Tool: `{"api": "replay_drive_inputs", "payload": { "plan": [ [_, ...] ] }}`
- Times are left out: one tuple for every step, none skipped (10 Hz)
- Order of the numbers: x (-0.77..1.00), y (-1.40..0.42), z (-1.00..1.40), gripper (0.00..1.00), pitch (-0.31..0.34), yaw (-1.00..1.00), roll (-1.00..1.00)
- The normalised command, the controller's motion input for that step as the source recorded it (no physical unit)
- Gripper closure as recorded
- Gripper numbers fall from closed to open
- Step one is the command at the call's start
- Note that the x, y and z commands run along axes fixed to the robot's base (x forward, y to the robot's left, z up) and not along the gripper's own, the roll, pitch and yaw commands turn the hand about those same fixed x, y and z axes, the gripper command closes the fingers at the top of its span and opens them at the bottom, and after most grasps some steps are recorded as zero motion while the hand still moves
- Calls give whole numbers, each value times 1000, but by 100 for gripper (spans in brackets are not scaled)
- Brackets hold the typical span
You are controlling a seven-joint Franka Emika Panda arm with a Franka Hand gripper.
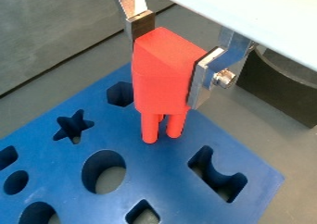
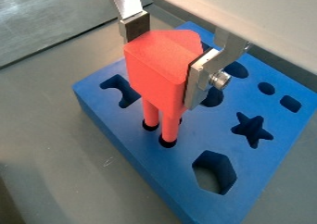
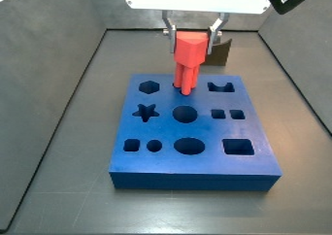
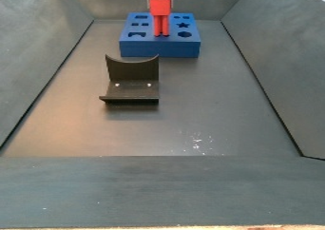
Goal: Pick up the 3 prong object. Move to above the board. Insert the 3 prong object.
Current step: Insert the 3 prong object.
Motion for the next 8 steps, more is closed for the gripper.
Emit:
{"api": "replay_drive_inputs", "payload": {
  "plan": [
    [0,126,-220,100,9,34,194],
    [-40,51,-266,100,0,0,151],
    [-83,0,-411,100,0,0,111],
    [0,-74,-857,100,-140,0,229],
    [54,-129,-974,100,-183,0,266],
    [77,0,-83,100,0,0,131],
    [0,0,0,0,0,0,0],
    [0,0,0,0,0,0,0]
  ]
}}
